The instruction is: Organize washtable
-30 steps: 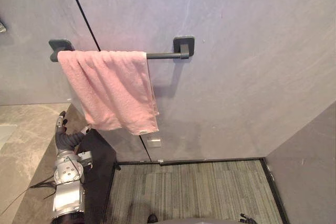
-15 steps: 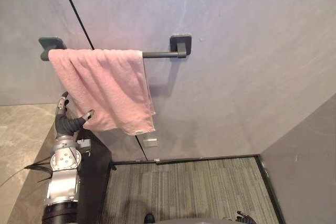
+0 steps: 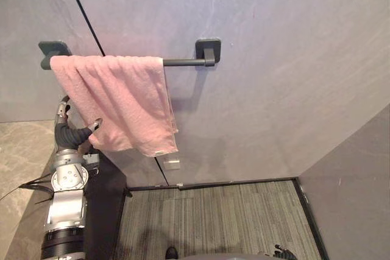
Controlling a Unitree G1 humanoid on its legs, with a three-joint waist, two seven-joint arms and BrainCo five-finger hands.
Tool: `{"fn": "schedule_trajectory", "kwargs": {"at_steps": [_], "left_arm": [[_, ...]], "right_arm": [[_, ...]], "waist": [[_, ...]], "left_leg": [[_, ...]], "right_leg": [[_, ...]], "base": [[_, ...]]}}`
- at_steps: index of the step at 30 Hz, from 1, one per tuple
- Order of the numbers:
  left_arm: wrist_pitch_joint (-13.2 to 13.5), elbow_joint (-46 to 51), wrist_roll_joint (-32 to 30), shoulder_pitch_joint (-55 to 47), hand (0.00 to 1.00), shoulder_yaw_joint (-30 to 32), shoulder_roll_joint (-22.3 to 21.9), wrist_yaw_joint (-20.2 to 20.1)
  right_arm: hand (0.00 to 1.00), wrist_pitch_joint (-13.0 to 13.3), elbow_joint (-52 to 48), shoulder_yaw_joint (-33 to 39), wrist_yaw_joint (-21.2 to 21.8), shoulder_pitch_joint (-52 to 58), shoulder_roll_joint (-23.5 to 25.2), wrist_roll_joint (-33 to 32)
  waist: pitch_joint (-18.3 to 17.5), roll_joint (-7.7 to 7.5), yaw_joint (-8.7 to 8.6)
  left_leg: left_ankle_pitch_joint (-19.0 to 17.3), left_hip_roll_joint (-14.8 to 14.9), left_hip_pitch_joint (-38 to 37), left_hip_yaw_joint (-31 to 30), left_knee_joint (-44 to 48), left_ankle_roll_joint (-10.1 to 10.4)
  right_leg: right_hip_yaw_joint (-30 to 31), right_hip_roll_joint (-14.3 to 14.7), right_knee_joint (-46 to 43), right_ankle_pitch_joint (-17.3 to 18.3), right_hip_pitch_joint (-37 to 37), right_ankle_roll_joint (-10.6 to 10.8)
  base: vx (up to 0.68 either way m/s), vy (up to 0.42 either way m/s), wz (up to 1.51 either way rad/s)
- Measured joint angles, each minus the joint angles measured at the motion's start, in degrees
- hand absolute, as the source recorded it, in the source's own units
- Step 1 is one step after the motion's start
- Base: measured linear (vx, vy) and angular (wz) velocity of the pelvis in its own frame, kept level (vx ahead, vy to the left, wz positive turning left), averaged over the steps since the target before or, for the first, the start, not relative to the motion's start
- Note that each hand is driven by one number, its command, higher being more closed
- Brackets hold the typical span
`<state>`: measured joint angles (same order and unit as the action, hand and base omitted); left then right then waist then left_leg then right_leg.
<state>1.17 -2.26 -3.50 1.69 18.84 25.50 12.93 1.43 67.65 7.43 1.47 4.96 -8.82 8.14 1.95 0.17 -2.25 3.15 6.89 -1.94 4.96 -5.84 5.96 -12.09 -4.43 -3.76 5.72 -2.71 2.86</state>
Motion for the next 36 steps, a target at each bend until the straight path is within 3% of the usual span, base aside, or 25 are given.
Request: {"fn": "schedule_trajectory", "kwargs": {"at_steps": [19, 36], "left_arm": [[0.3, 0.0, 0.1, 0.0, 0.0, 3.9, 0.0, 1.3], [0.3, -3.1, 0.8, 9.7, 0.0, -0.9, 2.9, 0.3]], "right_arm": [[0.0, 0.1, 0.0, -0.5, 0.0, -0.3, 0.0, 0.5], [0.0, 0.2, -0.1, -0.5, 0.0, -0.7, 0.0, 0.5]], "waist": [[0.3, -0.49, 0.05], [1.9, -0.92, -0.12]], "left_leg": [[0.0, 0.0, 0.0, -0.1, 0.0, 0.0], [0.0, 0.0, 0.1, -0.1, 0.0, 0.0]], "right_leg": [[0.0, 0.0, 0.0, 0.0, -0.1, 0.0], [-0.2, 0.0, 0.3, 0.0, -0.2, 0.0]], "base": [[0.0, 0.0, 0.0], [0.0, 0.0, 0.0]]}}
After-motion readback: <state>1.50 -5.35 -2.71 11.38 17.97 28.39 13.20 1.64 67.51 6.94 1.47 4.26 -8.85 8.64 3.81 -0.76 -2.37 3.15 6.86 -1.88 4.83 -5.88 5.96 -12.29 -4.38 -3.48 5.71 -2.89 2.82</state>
